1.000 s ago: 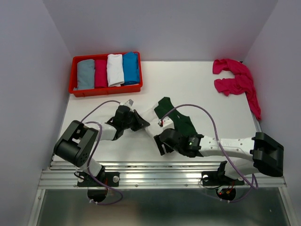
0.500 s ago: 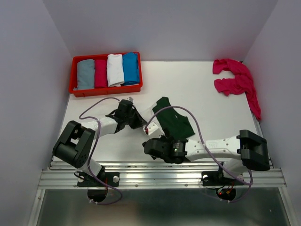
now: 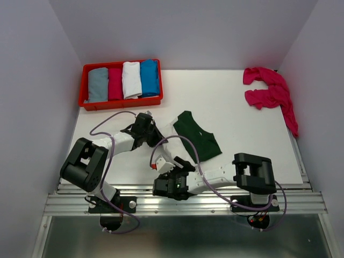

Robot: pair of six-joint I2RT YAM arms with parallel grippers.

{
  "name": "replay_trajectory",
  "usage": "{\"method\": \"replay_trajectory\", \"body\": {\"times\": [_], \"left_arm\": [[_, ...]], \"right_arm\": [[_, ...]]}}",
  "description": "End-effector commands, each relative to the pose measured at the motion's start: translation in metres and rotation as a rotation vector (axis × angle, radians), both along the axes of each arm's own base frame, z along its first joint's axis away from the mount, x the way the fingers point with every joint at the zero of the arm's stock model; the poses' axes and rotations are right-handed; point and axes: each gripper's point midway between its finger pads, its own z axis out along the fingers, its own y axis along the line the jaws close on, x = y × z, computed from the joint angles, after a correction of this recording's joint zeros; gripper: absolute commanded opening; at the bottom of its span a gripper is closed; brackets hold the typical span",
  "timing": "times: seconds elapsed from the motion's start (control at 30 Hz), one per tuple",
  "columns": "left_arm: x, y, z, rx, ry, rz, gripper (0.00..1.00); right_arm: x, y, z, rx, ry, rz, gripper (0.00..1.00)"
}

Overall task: Roll the t-shirts
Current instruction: Roll the T-shirt to the center of the board.

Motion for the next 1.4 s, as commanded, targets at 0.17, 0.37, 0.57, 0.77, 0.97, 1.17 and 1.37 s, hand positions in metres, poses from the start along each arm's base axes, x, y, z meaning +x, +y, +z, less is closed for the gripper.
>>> {"method": "replay_trajectory", "body": {"times": [0.17,0.37,0.57,0.77,0.97,1.17,1.37], "left_arm": [[0.009,-0.005,0.022,-0.012,-0.045,-0.008,0.00],[0.010,-0.006,0.023,-0.009,-0.050,-0.020,0.00],[0.007,-0.003,0.029,-0.006,-0.076,-0.034,0.00],[0.007,-0.002,0.043,0.003,-0.116,-0.065,0.39],[0.008,0.001,0.062,0.031,-0.157,-0.092,0.67],[0.013,0.009,0.094,0.062,-0.217,-0.089,0.69],[0.015,0.021,0.120,0.080,-0.272,-0.064,0.69]], "right_arm": [[0.017,-0.018,0.003,-0.078,-0.199,-0.093,0.66],[0.020,-0.024,-0.001,-0.059,-0.245,-0.135,0.37],[0.022,-0.018,0.008,0.046,-0.202,-0.174,0.01],[0.014,0.000,0.010,0.194,-0.051,-0.135,0.01],[0.012,0.015,0.018,0.364,0.123,-0.087,0.01],[0.015,0.026,0.028,0.546,0.300,-0.051,0.01],[0.015,0.032,0.039,0.704,0.429,-0.020,0.01]]}}
